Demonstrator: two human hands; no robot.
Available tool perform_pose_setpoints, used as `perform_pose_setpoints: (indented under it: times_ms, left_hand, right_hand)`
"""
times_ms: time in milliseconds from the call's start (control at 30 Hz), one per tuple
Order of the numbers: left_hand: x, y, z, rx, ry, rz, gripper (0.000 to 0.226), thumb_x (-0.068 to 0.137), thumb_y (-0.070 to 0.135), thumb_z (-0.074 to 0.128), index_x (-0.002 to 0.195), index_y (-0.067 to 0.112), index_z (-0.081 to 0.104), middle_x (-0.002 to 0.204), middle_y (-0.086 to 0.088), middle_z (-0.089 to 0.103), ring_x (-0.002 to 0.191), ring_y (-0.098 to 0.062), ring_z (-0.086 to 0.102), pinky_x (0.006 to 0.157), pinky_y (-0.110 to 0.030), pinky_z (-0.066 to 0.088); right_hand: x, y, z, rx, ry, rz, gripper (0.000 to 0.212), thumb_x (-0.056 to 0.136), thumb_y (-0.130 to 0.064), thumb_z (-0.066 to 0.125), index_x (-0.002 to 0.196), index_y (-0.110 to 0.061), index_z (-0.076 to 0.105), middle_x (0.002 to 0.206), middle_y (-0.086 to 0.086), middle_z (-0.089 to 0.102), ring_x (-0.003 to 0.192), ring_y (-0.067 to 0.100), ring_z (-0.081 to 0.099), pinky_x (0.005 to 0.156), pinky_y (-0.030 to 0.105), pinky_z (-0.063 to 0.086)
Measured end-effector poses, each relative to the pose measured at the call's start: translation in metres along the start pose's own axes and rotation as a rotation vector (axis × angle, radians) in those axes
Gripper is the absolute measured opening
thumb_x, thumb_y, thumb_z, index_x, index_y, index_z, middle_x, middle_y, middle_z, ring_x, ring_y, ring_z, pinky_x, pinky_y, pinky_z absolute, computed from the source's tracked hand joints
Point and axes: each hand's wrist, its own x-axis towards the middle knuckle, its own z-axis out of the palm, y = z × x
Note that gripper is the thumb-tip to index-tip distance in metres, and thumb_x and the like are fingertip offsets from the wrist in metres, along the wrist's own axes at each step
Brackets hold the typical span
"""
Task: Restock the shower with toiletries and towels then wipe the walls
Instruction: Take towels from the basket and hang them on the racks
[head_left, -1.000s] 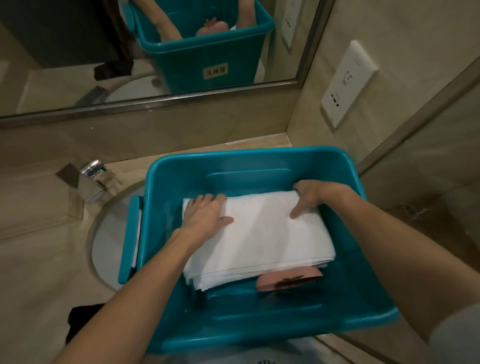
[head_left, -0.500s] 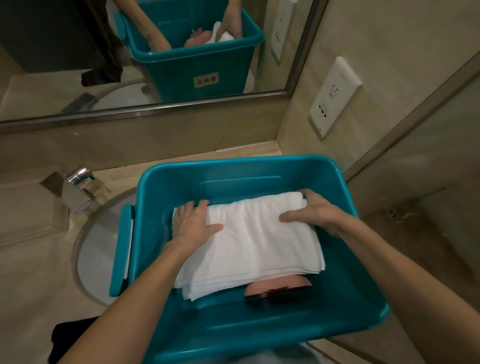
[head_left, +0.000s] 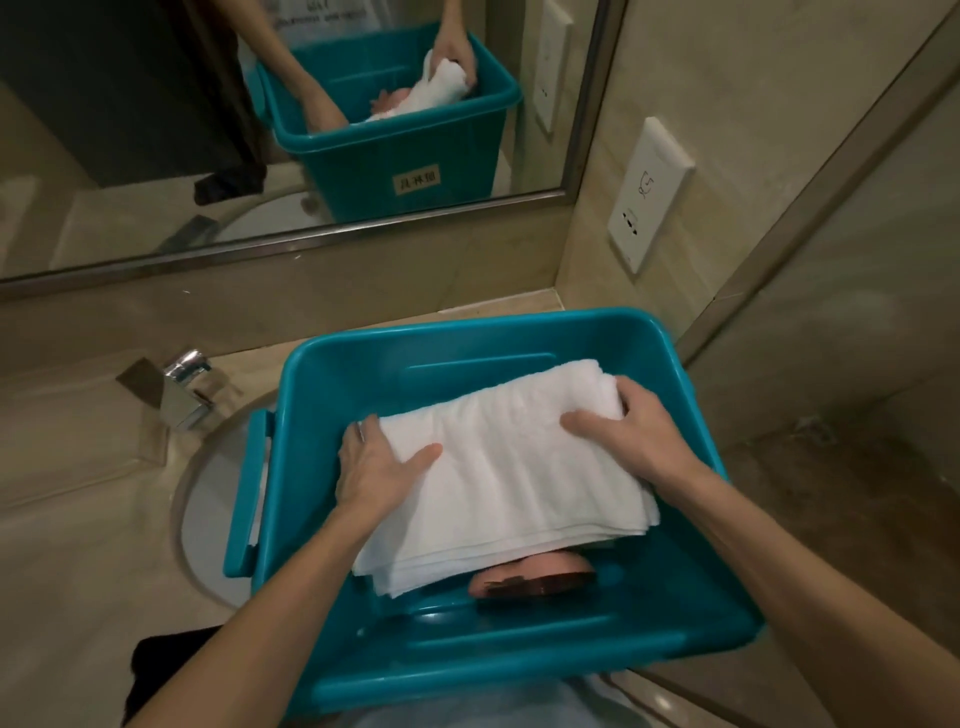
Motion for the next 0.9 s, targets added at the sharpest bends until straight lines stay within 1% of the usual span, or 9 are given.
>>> perform_pose_setpoints:
  times_ms: [100, 167, 233, 367, 467, 533, 633, 800, 900]
  left_hand:
    - [-0.001, -0.004, -0.001, -0.381, -0.04, -0.142, 0.097, 0.063, 0.069, 0.078, 0.14, 0.019, 0.046, 0.137, -0.001, 0.059, 0.121, -0.021, 0.06, 0.105, -0.038, 0.049]
    - [-0.003, -0.005, 0.001, -0.558, -0.091, -0.19, 0.063, 0.075, 0.053, 0.079, 0.123, 0.016, 0.062, 0.116, -0.001, 0.073, 0.098, -0.017, 0.07, 0.082, -0.03, 0.056]
    - [-0.002, -0.005, 0.004, -0.581, -0.098, -0.198, 0.042, 0.085, 0.041, 0.076, 0.115, 0.013, 0.068, 0.107, -0.002, 0.075, 0.091, -0.018, 0.071, 0.072, -0.028, 0.053]
    - [0.005, -0.001, 0.0, -0.748, -0.213, -0.343, 0.045, 0.081, 0.046, 0.079, 0.108, 0.011, 0.072, 0.103, -0.005, 0.077, 0.096, -0.026, 0.071, 0.079, -0.033, 0.054]
    - [0.009, 0.001, -0.006, -0.797, -0.335, -0.391, 0.053, 0.077, 0.047, 0.083, 0.116, 0.013, 0.07, 0.106, -0.007, 0.077, 0.104, -0.029, 0.07, 0.097, -0.04, 0.053]
    - [0.01, 0.003, -0.008, -0.784, -0.419, -0.399, 0.052, 0.079, 0.047, 0.08, 0.118, 0.014, 0.07, 0.108, -0.009, 0.077, 0.107, -0.03, 0.07, 0.1, -0.042, 0.052]
    - [0.008, 0.013, -0.017, -0.768, -0.495, -0.361, 0.042, 0.085, 0.042, 0.075, 0.114, 0.013, 0.071, 0.11, -0.011, 0.077, 0.106, -0.029, 0.071, 0.093, -0.039, 0.055]
    - [0.013, 0.037, -0.053, -0.757, -0.457, -0.168, 0.041, 0.083, 0.038, 0.078, 0.114, 0.012, 0.071, 0.106, -0.006, 0.077, 0.091, -0.023, 0.071, 0.076, -0.033, 0.056]
    - [0.01, 0.048, -0.076, -0.753, -0.512, -0.039, 0.032, 0.089, 0.03, 0.071, 0.116, 0.012, 0.069, 0.094, -0.002, 0.075, 0.081, -0.018, 0.068, 0.067, -0.031, 0.051]
  right_hand:
    - [0.002, -0.028, -0.021, -0.046, 0.035, -0.085, 0.037, 0.07, -0.039, 0.082, 0.102, -0.031, 0.065, 0.095, -0.012, 0.071, 0.086, 0.01, 0.069, 0.072, 0.035, 0.056]
    - [0.004, -0.041, -0.03, -0.1, 0.039, -0.09, 0.035, 0.07, -0.043, 0.081, 0.099, -0.03, 0.066, 0.092, -0.013, 0.071, 0.084, 0.01, 0.068, 0.069, 0.033, 0.054]
    - [0.006, -0.044, -0.035, -0.116, 0.034, -0.079, 0.034, 0.071, -0.042, 0.081, 0.097, -0.028, 0.066, 0.091, -0.012, 0.07, 0.084, 0.012, 0.067, 0.068, 0.032, 0.052]
    - [0.002, -0.042, -0.039, -0.061, 0.001, -0.042, 0.036, 0.071, -0.042, 0.082, 0.1, -0.029, 0.066, 0.093, -0.01, 0.072, 0.084, 0.013, 0.07, 0.074, 0.037, 0.058]
    - [0.001, -0.042, -0.045, -0.006, 0.001, -0.015, 0.036, 0.069, -0.039, 0.084, 0.1, -0.026, 0.069, 0.09, -0.007, 0.075, 0.082, 0.014, 0.073, 0.075, 0.039, 0.061]
    - [-0.002, -0.042, -0.049, 0.034, 0.015, 0.013, 0.034, 0.07, -0.035, 0.085, 0.099, -0.023, 0.071, 0.088, -0.006, 0.076, 0.079, 0.015, 0.074, 0.072, 0.036, 0.061]
    - [-0.01, -0.041, -0.054, 0.085, 0.07, 0.042, 0.031, 0.071, -0.03, 0.084, 0.098, -0.019, 0.074, 0.087, -0.002, 0.078, 0.078, 0.016, 0.076, 0.071, 0.036, 0.062]
    - [-0.041, -0.051, -0.059, 0.113, 0.25, 0.041, 0.022, 0.076, -0.029, 0.08, 0.091, -0.015, 0.073, 0.092, 0.003, 0.078, 0.085, 0.02, 0.075, 0.079, 0.042, 0.06]
    - [-0.077, -0.059, -0.059, 0.177, 0.343, -0.011, 0.018, 0.081, -0.024, 0.078, 0.095, -0.016, 0.072, 0.093, 0.002, 0.077, 0.08, 0.015, 0.074, 0.067, 0.032, 0.06]
